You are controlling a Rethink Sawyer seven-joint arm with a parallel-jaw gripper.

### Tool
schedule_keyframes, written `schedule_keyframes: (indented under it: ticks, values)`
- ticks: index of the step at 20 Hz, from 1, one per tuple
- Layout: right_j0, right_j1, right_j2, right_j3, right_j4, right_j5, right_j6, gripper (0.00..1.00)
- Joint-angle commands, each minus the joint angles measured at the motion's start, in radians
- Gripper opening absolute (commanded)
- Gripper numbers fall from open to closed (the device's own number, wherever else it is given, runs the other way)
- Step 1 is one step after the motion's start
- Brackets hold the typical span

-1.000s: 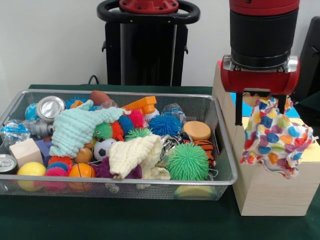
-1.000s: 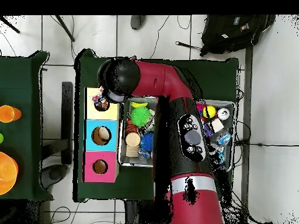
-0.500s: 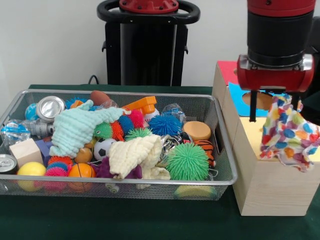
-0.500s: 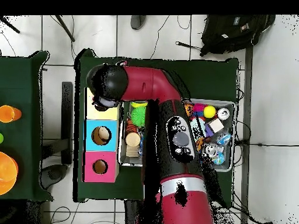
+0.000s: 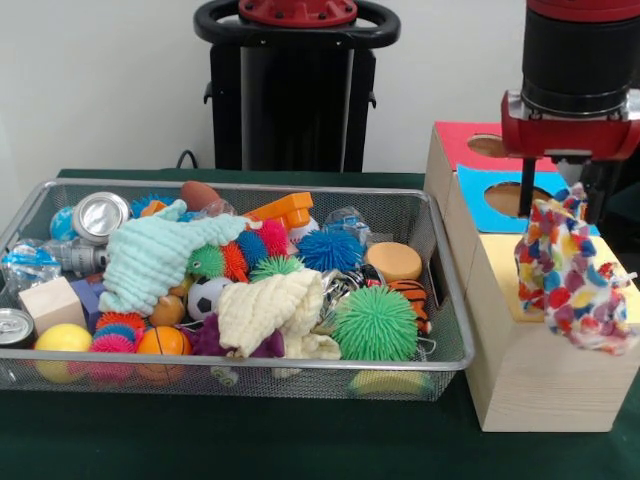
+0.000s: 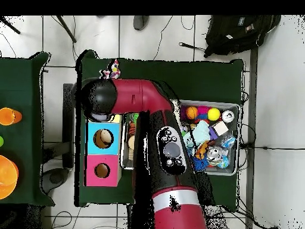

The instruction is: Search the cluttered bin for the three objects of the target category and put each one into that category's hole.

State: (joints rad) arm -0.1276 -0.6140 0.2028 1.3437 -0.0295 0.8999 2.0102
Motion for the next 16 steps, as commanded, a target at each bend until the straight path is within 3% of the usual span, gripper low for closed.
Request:
schedule_keyframes:
  ticks: [1,7,16]
  values:
    - [-0.041,-0.045,0.003,0.176,0.008,-0.068,0.068,1.0]
    - [-0.085,-0.046,0.023,0.193,0.005,-0.078,0.022,1.0]
    - [-0.081,-0.039,0.029,0.178,0.001,-0.102,0.053,1.0]
